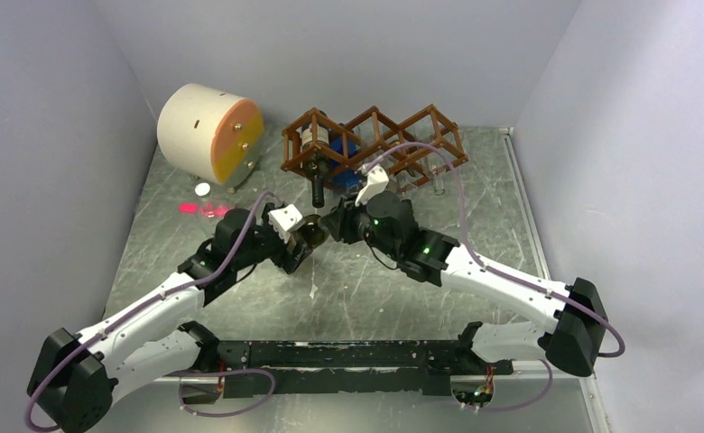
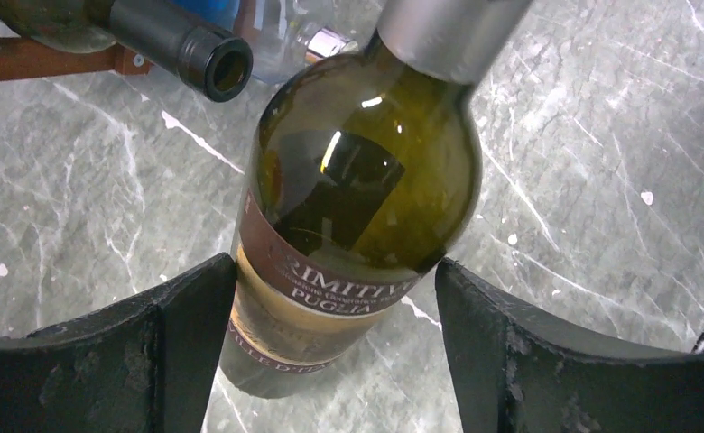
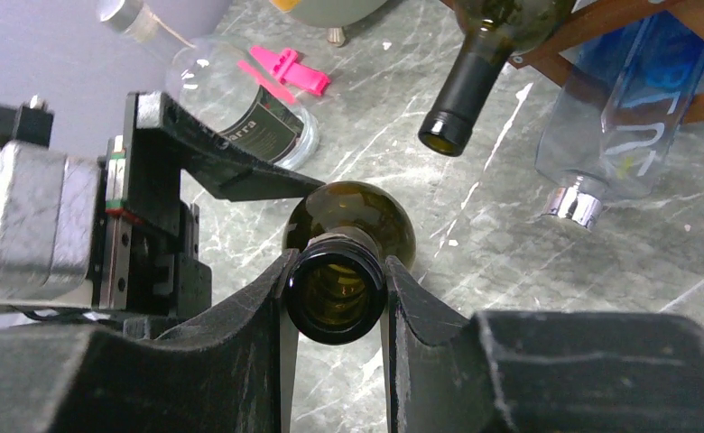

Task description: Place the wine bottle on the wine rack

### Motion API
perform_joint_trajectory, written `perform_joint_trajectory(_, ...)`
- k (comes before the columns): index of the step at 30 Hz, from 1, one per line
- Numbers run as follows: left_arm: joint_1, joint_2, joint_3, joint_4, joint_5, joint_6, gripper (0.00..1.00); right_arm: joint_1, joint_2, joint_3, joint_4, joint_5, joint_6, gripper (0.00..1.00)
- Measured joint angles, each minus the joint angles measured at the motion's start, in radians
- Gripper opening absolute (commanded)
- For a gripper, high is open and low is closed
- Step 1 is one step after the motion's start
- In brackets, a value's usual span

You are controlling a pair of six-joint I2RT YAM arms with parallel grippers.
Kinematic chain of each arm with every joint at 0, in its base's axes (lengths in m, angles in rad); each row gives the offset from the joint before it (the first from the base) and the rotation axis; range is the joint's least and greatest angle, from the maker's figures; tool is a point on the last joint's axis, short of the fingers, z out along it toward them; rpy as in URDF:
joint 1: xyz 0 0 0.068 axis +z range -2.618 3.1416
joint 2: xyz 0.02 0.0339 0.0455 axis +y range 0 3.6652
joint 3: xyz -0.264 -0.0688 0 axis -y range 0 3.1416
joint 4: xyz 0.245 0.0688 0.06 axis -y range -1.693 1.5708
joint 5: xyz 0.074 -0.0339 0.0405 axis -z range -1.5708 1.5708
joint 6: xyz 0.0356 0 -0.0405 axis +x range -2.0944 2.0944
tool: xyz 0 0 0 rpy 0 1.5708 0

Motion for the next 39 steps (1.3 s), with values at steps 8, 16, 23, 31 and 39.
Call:
perform_joint_trajectory(8,-0.017,0.017,-0.09,0.175,0.004,0.018,0.8,-0.145,-0.016,0.0,-0.053,-0.159,0.093,0.0)
perform_joint_trajectory(16,-0.048,0.137,-0.089,0.269,-0.017,0.085,0.83,-0.227,-0.034,0.0,-0.098,-0.277,0.098,0.0)
perform_joint_trajectory(23,-0.061,0.229,-0.089,0.359,-0.016,0.153,0.8,-0.259,-0.038,0.003,-0.116,-0.329,0.086,0.0)
perform_joint_trajectory(31,-0.063,0.27,-0.09,0.425,-0.01,0.185,0.83,-0.284,-0.039,0.003,-0.117,-0.368,0.064,0.0)
perform_joint_trajectory(39,-0.068,0.307,-0.092,0.428,0.023,0.205,0.86,-0.282,-0.038,0.018,-0.14,-0.462,0.028,0.0)
